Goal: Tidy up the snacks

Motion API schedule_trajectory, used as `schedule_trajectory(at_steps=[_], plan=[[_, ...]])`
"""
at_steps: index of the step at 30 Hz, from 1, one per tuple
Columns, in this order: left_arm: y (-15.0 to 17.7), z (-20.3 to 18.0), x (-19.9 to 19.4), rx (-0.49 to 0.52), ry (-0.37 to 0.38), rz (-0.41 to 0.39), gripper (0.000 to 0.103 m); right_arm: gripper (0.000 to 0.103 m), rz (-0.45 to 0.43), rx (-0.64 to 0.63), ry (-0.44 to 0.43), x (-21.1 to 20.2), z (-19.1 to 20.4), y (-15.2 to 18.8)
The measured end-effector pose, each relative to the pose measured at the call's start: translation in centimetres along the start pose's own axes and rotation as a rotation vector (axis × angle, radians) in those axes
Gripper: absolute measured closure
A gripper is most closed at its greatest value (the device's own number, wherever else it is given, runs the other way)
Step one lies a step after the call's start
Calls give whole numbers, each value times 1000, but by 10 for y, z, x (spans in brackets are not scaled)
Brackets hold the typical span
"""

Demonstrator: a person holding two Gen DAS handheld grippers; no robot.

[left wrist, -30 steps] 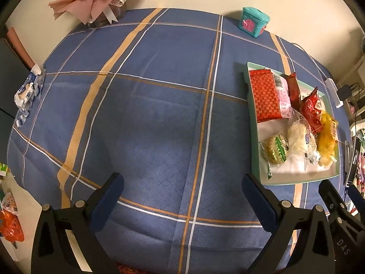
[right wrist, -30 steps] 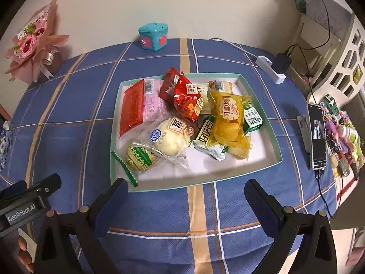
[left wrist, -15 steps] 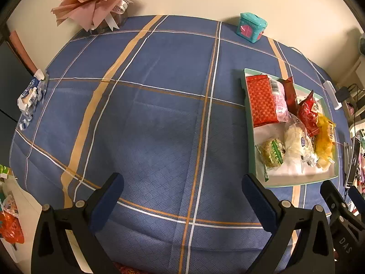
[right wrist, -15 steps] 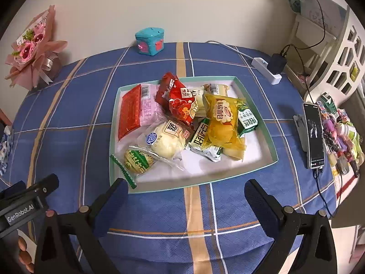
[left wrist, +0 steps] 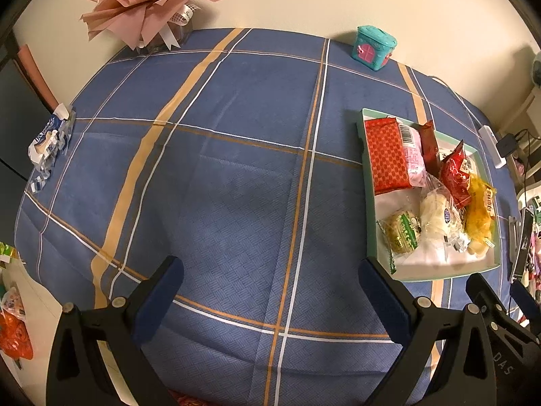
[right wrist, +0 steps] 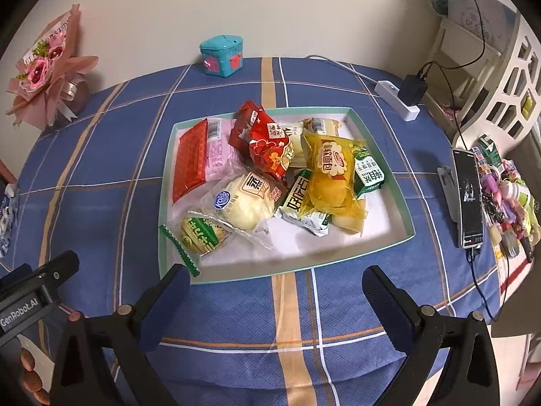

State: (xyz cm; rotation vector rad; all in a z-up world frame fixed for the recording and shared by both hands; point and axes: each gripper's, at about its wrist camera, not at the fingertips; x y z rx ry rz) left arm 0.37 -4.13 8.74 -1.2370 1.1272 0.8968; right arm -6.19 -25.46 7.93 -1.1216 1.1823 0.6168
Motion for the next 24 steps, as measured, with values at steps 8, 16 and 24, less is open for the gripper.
schedule_trajectory(at_steps=[8,16,24], plan=[[-1,0,4,-10,-6,5,0,0,0,-3,-1,1,0,-1],[-1,-2,8,-6,-7,10,0,0,-2,-7,-3,2,1,-2],[-2,-4,8,-2,-1,5,0,0,1,-8,-3,5,2,-2]])
Point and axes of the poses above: each gripper's, at about its wrist camera, not at the fingertips, and x roughly the way its jaws point, z to its left, y to its underside, and after that the axes turned 5 degrees about z, right-handed
